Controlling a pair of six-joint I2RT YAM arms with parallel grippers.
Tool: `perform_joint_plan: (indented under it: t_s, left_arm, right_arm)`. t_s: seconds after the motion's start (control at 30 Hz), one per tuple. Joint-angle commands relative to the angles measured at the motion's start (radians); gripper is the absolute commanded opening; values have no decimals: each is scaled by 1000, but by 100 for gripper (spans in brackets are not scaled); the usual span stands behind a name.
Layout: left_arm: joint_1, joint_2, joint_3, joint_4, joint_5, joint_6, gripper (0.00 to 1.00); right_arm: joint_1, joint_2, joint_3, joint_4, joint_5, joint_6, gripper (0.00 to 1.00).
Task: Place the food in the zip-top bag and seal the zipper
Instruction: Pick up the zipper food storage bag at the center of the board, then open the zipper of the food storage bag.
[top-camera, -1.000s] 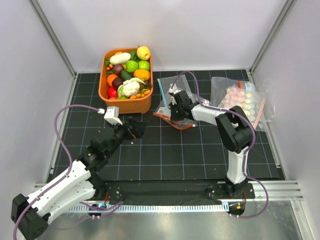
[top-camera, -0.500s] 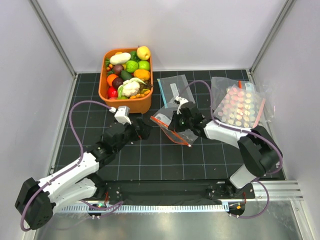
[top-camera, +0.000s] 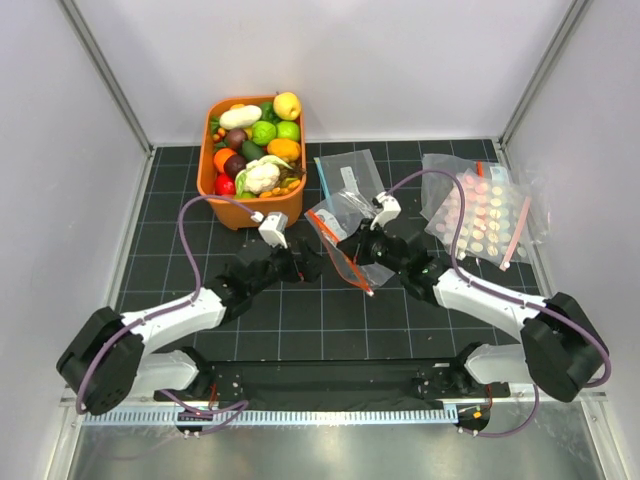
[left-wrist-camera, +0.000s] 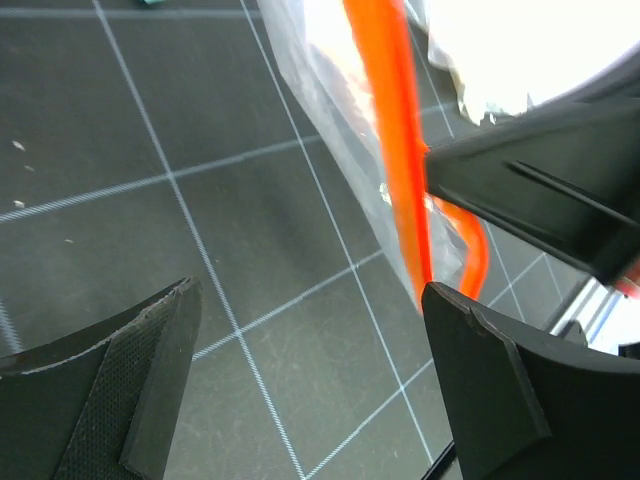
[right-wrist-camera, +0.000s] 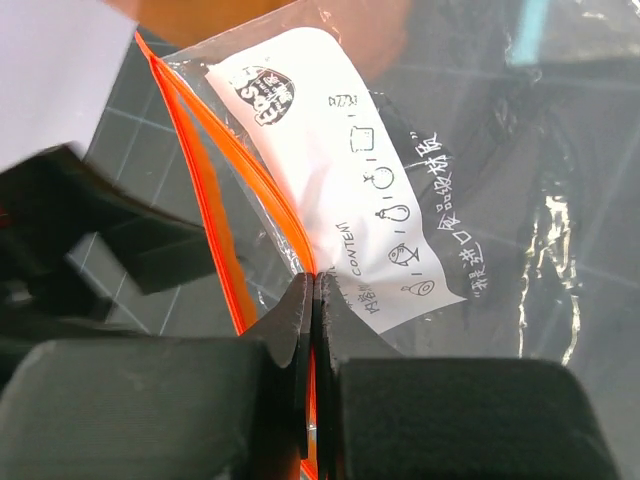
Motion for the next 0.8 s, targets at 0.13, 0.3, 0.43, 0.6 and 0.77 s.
perform_joint_plan:
  t_s: [0.13,0.3,0.43,0.6,0.77]
  left_arm:
    - [-19,22,47,130,60,26,88]
    - [-24,2,40,130,61,37,73]
    - [-32,-40,27,135,61,37,73]
    - [-50,-107,-15,147,11,55,92]
    - [-53,-65,22,101,-6,55,84]
  right_arm:
    - [146,-56,24,56,207,-101,1]
    - [177,-62,27,57,252,-123,1]
    - [180,-64,23,51,273,-128,1]
    - [183,-65,23,56,272,-131,1]
    - [188,-64,26,59,266,-138,1]
